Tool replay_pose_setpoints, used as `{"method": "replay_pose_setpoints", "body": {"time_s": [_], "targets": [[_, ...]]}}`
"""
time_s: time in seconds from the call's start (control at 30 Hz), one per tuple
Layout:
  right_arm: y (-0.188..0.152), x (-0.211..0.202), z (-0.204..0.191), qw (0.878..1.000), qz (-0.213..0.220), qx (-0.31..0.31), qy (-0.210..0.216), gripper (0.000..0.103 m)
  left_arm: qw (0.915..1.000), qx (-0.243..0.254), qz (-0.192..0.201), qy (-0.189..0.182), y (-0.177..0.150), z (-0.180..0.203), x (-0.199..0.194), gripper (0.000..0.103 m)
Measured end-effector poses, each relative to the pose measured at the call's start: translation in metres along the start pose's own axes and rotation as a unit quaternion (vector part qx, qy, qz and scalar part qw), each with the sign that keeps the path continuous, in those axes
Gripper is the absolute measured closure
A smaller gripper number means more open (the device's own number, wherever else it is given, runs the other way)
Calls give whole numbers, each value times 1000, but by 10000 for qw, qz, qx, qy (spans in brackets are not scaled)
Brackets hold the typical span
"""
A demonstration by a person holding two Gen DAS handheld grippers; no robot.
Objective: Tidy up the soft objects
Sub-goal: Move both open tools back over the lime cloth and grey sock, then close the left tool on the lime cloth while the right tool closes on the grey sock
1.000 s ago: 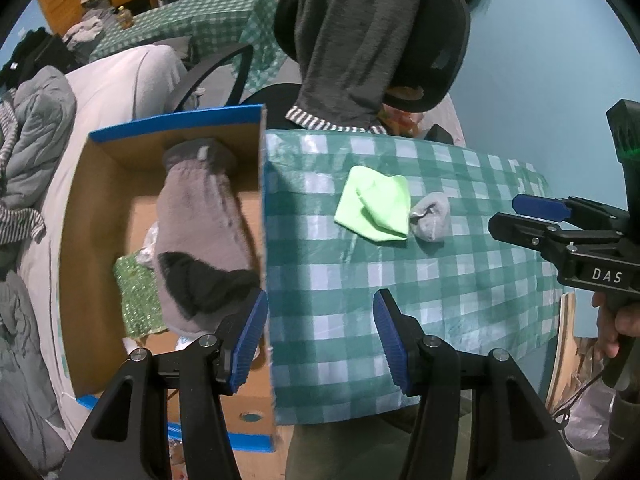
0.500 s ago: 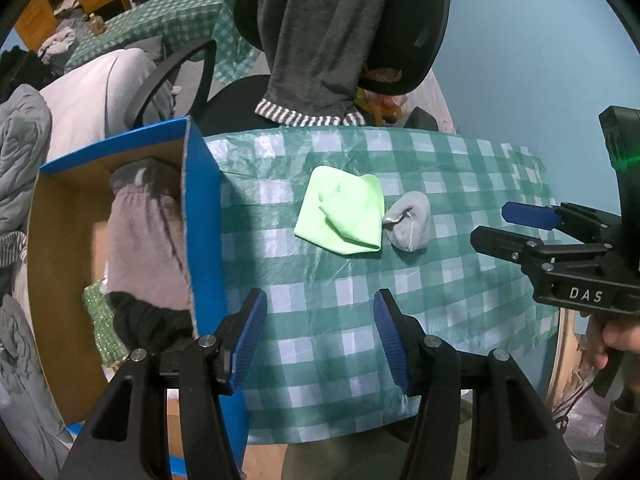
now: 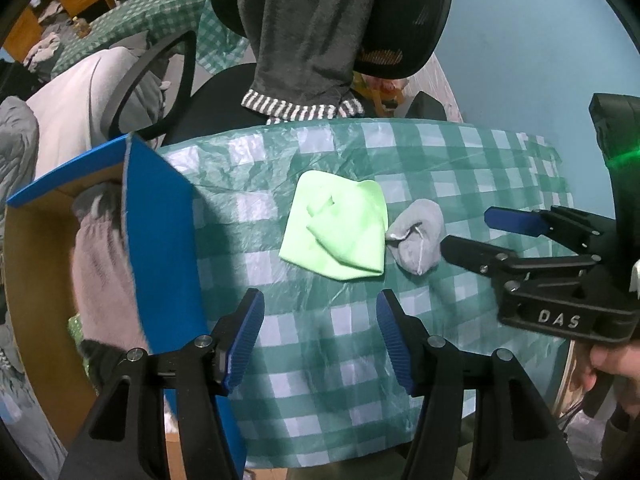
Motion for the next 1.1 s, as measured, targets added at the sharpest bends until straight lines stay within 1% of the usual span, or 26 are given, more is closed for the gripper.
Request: {"method": "replay_pose_setpoints", "body": {"time_s": [0.17,0.47,0.6,0.63,0.67,0.7,0.73,0.83,0.9,1.0,1.1], "targets": [[5,14,3,10000,-81,53,-17,36,10000,38,-57,37,8,-1,12,43],[9,38,7,9997,-218,41,-108,36,9997,-70,-223,53,13,-8,30,43],[6,48,8,9995,-320,39,-41,36,9996,-65,-285,25,15,-6,35,43],[4,50,8,9994,-351,38,-23,39,9996,-60,-293,5,16,-5,36,42],[3,51,8,9993,-366,37,-17,44,9995,-57,-295,-13,16,-4,36,36],[1,52,8,9993,-377,40,17,57,9996,-54,-285,-27,17,-3,37,28],[1,52,9,9993,-373,57,50,66,9997,-48,-244,-44,19,-1,36,27],[-1,48,13,9995,-295,101,87,78,9996,-28,-260,-86,22,3,39,27],[-1,43,18,9997,-226,106,48,81,9994,-54,-304,-143,23,5,43,27],[-1,37,28,9997,-160,208,-16,81,9989,-96,-392,-222,24,9,50,23],[-3,30,40,9994,-84,326,-55,81,9983,-44,-481,-318,24,18,56,23]]}}
Point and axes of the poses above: each gripper's, at about its wrist camera, not at the fingertips, and x roughly the way its jaws point, z to its right, y to its top, the point moved 9 cm from there along x, roughly the way its jaws point, and after that the axes turned 4 degrees about x, right-handed, at the moved point
